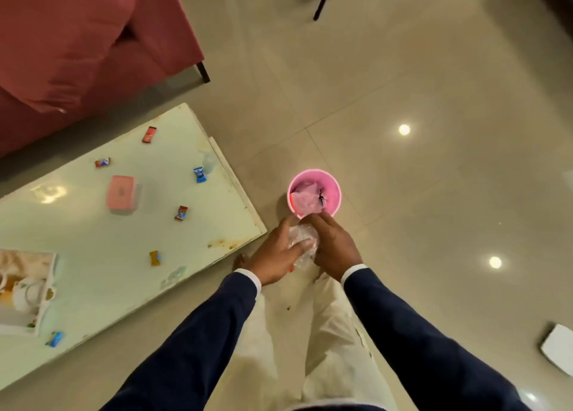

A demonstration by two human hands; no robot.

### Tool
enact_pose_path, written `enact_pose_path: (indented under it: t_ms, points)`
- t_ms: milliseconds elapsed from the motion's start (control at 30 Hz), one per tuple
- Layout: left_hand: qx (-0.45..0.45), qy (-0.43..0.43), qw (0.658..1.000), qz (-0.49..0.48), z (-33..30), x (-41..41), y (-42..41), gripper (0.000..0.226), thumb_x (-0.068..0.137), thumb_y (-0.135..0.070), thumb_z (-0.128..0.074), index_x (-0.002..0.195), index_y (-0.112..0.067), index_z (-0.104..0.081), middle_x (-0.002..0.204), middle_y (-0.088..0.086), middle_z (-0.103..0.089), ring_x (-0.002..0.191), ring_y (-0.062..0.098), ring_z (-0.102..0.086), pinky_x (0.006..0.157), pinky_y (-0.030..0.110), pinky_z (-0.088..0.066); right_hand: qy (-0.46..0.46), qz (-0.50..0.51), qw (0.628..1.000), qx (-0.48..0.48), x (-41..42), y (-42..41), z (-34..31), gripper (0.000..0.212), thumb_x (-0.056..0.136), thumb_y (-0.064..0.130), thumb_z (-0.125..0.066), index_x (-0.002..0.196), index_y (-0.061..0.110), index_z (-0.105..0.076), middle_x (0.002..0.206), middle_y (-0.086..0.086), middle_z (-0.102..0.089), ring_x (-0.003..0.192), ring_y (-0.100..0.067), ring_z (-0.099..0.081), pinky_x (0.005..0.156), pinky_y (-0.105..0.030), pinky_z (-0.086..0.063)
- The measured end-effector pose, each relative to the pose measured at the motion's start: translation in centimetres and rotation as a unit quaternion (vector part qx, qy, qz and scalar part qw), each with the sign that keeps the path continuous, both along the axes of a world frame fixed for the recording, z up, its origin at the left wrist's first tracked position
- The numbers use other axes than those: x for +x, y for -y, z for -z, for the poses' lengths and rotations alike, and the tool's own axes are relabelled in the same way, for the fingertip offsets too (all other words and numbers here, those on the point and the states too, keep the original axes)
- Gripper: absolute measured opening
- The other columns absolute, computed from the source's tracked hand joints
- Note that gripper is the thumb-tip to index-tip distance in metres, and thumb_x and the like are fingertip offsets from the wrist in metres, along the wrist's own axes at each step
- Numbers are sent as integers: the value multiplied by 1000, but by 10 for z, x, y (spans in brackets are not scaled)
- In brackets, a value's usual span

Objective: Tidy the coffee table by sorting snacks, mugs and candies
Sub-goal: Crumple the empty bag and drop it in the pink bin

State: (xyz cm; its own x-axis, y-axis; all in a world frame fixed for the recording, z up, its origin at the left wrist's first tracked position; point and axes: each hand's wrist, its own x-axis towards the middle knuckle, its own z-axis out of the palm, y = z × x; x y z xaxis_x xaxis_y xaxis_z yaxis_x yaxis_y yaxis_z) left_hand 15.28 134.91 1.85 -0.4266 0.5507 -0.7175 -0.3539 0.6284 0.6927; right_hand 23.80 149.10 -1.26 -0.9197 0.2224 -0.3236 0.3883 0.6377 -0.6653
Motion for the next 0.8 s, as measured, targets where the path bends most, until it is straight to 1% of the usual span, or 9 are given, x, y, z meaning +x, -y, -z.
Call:
enact_pose_path:
  t_ms: [100, 167, 233, 300, 367, 467, 600, 733, 800]
  points:
    - [-11, -16, 998, -68, 42, 4, -34, 46, 101, -21, -59, 140, -42, -47, 140, 1, -52, 121, 22, -59, 88, 36, -60, 53, 100, 985, -132, -4, -25, 39, 61, 72, 1, -72, 124, 30, -57, 121, 1, -65, 104, -25, -67, 87, -45, -58]
    - [15, -10, 986, -163, 71, 1, -58, 50, 98, -5, -61, 136, -38, -56, 139, 2, -57, 125, 22, -59, 97, 40, -58, 82, 142, 941, -295, -6, -55, 61, 71, 71, 8, -78, 131, 37, -54, 126, 0, -64, 109, -24, -67, 91, -47, -58]
    - [46, 27, 970, -237, 101, -3, -83, 49, 96, -4, -65, 129, -39, -62, 135, 0, -63, 120, 19, -65, 91, 37, -60, 109, 141, 890, -419, -5, -91, 79, 89, 70, 19, -86, 144, 44, -43, 137, -3, -58, 115, -25, -66, 97, -48, -57]
    - [57, 86, 954, -283, 125, -4, -104, 44, 95, -7, -68, 126, -37, -66, 130, 3, -68, 114, 20, -70, 83, 34, -61, 122, 113, 882, -440, -6, -118, 94, 102, 71, 26, -90, 152, 47, -30, 150, -2, -47, 124, -21, -62, 101, -43, -55]
    - [68, 154, 927, -336, 149, -1, -124, 39, 94, -4, -66, 127, -26, -67, 125, 10, -72, 109, 26, -73, 77, 35, -62, 103, 85, 928, -348, -8, -131, 113, 99, 75, 26, -87, 154, 42, -30, 158, 1, -35, 131, -18, -55, 102, -36, -54]
    - [84, 222, 891, -387, 176, 4, -148, 36, 97, -1, -59, 127, -20, -67, 121, 12, -73, 106, 28, -74, 78, 39, -63, 47, 117, 975, -183, -15, -144, 149, 66, 82, 21, -81, 141, 36, -55, 149, -3, -47, 130, -24, -54, 104, -37, -52]
    - [-40, 28, 991, -128, 199, -3, -161, 50, 101, -6, -51, 140, -37, -54, 142, -9, -57, 126, 9, -57, 95, 18, -43, 66, 21, 994, -79, -29, -165, 208, 52, 88, 2, -64, 135, 25, -62, 133, -7, -61, 111, -31, -64, 93, -36, -54]
    - [-71, -82, 993, -50, 226, -17, -132, 45, 99, -4, -52, 137, -27, -60, 145, -5, -55, 132, 15, -54, 105, 27, -42, 153, -153, 967, 134, -56, -183, 273, 53, 95, 25, -55, 144, 18, -36, 126, -10, -64, 104, -34, -64, 86, -42, -48]
    - [-81, -122, 989, -37, 233, -23, -116, 37, 99, -4, -53, 128, -24, -65, 134, -4, -60, 125, 10, -57, 103, 24, -44, 178, -162, 960, 144, -71, -188, 300, 59, 98, 32, -49, 147, 5, -27, 114, -19, -67, 96, -38, -65, 79, -41, -47]
